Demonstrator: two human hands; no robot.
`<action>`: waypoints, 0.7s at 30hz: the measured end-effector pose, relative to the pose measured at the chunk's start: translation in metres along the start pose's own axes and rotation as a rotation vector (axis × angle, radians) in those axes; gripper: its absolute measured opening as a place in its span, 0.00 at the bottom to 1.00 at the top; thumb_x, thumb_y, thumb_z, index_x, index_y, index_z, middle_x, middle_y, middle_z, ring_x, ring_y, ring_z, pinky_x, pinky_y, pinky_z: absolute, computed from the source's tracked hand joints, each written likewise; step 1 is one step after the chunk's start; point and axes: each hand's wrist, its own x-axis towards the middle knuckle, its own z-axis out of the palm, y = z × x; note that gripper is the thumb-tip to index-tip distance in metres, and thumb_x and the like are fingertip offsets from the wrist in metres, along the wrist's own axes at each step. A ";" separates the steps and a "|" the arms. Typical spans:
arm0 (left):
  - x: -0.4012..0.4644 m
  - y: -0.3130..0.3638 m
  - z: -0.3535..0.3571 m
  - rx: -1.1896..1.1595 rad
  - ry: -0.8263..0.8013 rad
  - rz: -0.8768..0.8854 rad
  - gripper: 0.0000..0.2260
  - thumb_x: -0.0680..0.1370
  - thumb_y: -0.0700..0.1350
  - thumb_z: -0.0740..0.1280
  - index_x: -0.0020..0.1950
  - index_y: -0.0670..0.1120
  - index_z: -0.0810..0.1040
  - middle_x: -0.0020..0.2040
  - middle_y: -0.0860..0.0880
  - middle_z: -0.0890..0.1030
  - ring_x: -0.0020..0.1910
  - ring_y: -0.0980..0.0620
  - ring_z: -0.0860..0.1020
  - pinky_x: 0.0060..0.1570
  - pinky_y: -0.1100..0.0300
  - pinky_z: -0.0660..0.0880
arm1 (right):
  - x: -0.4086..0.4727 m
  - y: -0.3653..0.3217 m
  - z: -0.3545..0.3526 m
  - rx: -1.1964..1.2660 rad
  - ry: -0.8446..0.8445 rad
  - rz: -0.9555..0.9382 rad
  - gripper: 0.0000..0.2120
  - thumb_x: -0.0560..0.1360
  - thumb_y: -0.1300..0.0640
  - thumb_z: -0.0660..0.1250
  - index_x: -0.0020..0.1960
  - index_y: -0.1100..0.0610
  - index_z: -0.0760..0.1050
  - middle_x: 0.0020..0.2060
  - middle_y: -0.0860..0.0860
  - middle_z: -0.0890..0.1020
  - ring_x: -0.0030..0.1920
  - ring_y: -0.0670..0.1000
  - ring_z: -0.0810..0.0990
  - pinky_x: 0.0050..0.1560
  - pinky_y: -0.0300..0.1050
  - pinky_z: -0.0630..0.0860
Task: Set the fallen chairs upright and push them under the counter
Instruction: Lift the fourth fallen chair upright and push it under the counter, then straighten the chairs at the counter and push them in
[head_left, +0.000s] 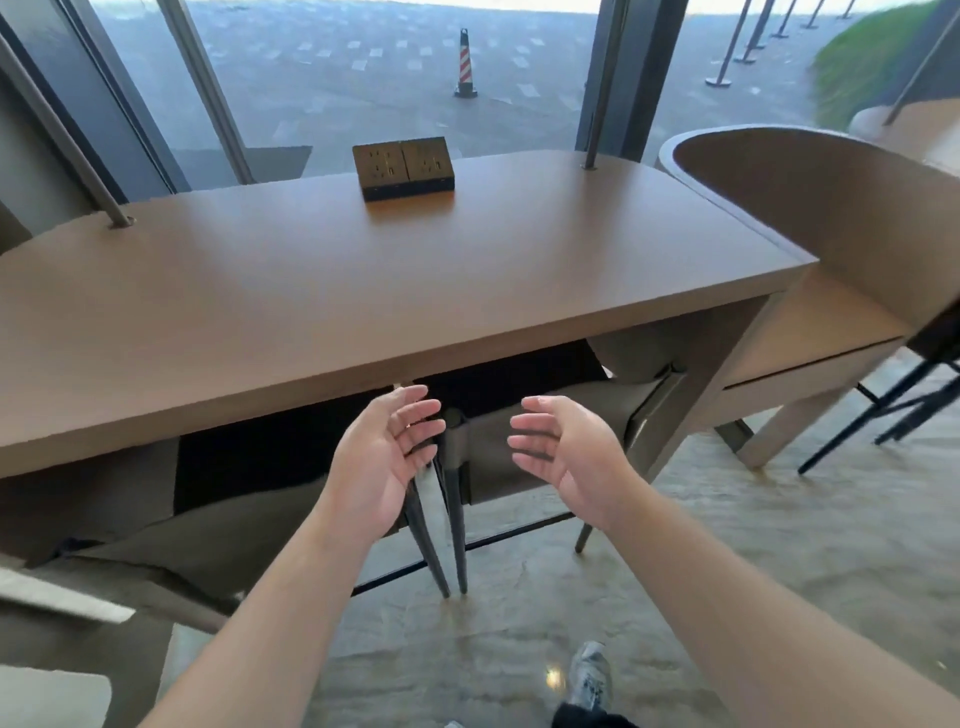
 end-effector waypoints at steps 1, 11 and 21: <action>-0.002 -0.004 0.007 -0.001 -0.012 -0.010 0.11 0.81 0.49 0.63 0.54 0.48 0.84 0.51 0.47 0.85 0.45 0.52 0.84 0.44 0.56 0.76 | -0.006 -0.002 -0.007 0.034 0.005 -0.004 0.08 0.79 0.58 0.63 0.55 0.58 0.80 0.47 0.57 0.86 0.45 0.56 0.86 0.42 0.48 0.82; -0.042 -0.040 0.124 0.081 -0.191 -0.005 0.13 0.78 0.49 0.64 0.58 0.47 0.82 0.52 0.45 0.85 0.46 0.51 0.84 0.46 0.55 0.75 | -0.052 -0.050 -0.112 0.199 0.064 -0.141 0.12 0.80 0.56 0.61 0.57 0.58 0.80 0.47 0.58 0.85 0.44 0.56 0.85 0.40 0.47 0.80; -0.104 -0.137 0.348 0.127 -0.428 -0.115 0.13 0.71 0.49 0.70 0.52 0.47 0.84 0.49 0.45 0.85 0.43 0.50 0.83 0.45 0.55 0.75 | -0.129 -0.096 -0.351 0.397 0.141 -0.302 0.11 0.78 0.56 0.61 0.54 0.60 0.79 0.40 0.56 0.83 0.37 0.53 0.82 0.37 0.46 0.79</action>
